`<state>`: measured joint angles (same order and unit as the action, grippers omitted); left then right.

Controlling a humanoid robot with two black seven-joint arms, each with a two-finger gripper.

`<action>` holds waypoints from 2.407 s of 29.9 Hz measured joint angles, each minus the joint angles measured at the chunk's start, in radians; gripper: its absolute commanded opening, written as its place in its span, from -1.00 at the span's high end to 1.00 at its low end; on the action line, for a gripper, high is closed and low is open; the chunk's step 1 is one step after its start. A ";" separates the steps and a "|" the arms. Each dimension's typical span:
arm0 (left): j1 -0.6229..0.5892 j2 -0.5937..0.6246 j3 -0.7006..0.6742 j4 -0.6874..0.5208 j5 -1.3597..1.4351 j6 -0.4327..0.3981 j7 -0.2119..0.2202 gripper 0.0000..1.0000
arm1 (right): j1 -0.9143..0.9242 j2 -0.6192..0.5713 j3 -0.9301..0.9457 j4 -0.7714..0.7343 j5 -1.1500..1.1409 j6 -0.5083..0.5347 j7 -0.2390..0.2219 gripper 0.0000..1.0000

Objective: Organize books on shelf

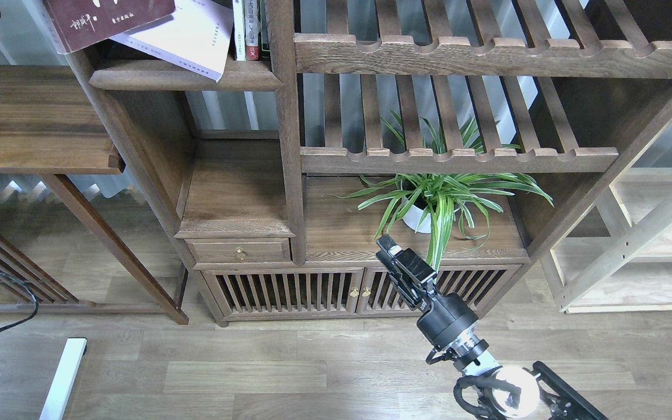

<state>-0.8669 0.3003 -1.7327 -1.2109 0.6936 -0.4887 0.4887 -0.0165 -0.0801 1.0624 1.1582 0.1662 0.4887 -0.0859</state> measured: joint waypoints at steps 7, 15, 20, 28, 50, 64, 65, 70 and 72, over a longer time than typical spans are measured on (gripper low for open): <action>0.002 0.000 0.002 0.004 0.000 0.000 0.000 0.18 | 0.000 0.001 -0.001 0.005 -0.003 0.000 0.000 -0.07; 0.002 -0.005 0.010 0.008 0.001 0.000 0.000 0.01 | 0.000 0.003 -0.002 0.006 -0.005 0.000 0.000 -0.07; 0.002 -0.008 0.012 0.007 0.001 0.000 0.000 -0.12 | 0.001 0.003 -0.002 0.008 -0.005 0.000 0.000 -0.07; 0.003 -0.008 0.009 0.001 -0.029 0.000 0.000 -0.30 | 0.000 0.001 -0.001 0.008 -0.006 0.000 0.000 -0.07; 0.003 -0.024 0.039 -0.001 -0.189 0.000 0.000 -0.98 | 0.042 0.040 -0.001 0.008 -0.010 0.000 0.000 -0.14; 0.165 -0.175 0.235 -0.159 -0.409 0.000 0.000 -0.98 | 0.044 0.042 -0.001 0.006 -0.013 0.000 0.000 -0.14; 0.190 -0.217 0.247 -0.174 -0.409 0.000 0.000 -0.98 | 0.044 0.042 -0.001 0.006 -0.013 0.000 0.000 -0.14; 0.307 -0.296 0.344 -0.194 -0.403 0.000 0.000 -0.98 | 0.046 0.042 -0.002 0.006 -0.013 0.000 0.000 -0.14; 0.339 -0.299 0.383 -0.196 -0.403 0.000 0.000 -0.98 | 0.052 0.042 -0.002 0.006 -0.013 0.000 0.000 -0.14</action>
<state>-0.5278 0.0012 -1.3496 -1.4065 0.2906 -0.4887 0.4888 0.0355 -0.0384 1.0606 1.1638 0.1532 0.4887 -0.0859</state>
